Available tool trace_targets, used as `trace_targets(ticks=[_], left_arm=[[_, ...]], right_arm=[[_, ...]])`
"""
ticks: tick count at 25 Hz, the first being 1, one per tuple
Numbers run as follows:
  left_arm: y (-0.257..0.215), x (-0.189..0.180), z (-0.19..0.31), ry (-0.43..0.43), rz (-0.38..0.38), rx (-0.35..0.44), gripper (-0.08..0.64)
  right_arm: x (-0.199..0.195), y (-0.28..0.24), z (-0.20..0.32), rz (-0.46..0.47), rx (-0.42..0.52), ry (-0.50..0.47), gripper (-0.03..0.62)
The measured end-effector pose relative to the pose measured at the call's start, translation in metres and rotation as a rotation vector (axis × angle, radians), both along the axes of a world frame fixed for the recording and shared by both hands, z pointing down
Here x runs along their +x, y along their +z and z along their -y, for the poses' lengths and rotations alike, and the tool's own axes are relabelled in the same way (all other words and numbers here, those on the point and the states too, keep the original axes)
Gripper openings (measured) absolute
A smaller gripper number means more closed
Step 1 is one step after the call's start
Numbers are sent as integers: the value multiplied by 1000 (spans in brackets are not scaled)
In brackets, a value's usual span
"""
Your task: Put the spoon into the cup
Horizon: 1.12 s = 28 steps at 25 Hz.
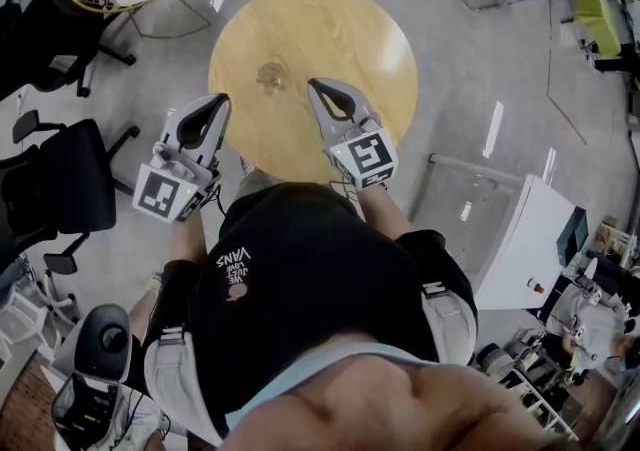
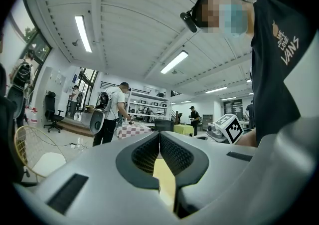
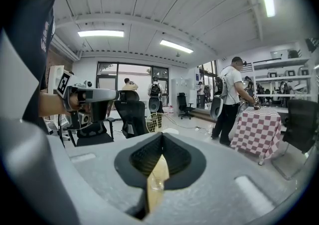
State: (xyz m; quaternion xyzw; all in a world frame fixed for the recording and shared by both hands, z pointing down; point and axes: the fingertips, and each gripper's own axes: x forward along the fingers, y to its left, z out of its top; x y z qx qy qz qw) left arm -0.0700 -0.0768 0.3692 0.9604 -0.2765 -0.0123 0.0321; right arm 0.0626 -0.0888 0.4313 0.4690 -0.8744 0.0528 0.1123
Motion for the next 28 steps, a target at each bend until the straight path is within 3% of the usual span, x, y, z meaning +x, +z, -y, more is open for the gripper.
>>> trace_targets(ticks=[5,10,19,28], left_arm=[[-3,12,-2,1,0,-37,-3],[-5,21,0,19,1,14,-3],[-12,31,-1,29,-11,20,-3],[-17,35,-6,13,-7,-38,-3]], right_arm=[[13,-7,-6,4,4,17,-3],[30,-15,-12,16,-2,34,-3],[49,-24,-20,4,-1,62,-3],[50,-27,-25,6,-6,60,-3]])
